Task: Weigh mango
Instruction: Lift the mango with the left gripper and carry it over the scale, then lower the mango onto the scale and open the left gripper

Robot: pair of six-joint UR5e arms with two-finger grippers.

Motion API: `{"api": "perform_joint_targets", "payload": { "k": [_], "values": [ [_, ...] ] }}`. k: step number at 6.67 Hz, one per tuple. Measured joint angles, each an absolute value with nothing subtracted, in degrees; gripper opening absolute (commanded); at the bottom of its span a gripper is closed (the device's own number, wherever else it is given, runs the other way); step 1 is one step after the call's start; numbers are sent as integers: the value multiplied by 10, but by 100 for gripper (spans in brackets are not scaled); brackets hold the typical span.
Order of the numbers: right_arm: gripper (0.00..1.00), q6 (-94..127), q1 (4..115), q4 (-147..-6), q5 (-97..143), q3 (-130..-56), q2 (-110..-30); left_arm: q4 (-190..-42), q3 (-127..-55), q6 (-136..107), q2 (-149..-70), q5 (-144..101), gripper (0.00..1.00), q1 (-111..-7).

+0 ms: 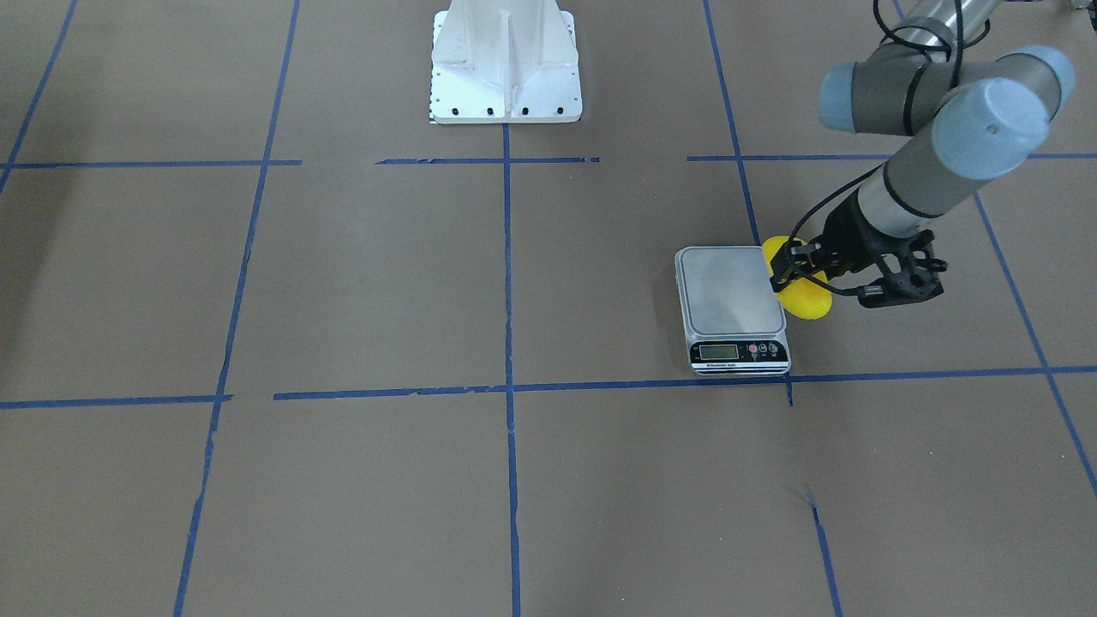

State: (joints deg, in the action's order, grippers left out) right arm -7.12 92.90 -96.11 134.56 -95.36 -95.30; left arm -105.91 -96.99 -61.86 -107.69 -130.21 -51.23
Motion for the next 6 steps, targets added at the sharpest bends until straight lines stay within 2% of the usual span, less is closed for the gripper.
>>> {"api": "perform_joint_targets", "payload": {
  "k": [1,2,4,6],
  "values": [
    [100,-71,929,-961,1346,-954,-953,-1097,-946,-635,-1079,-1292,32,-498],
    [100,-71,929,-961,1346,-954,-953,-1112,-935,-637,-1080,-1284,99,-493],
    [100,-71,929,-962,1346,-954,-953,-1128,-934,-637,-1078,-1279,100,-493],
    [100,-71,929,-961,1346,-954,-954,-1094,-972,-608,-1068,-1283,100,-527]
  ]
}}
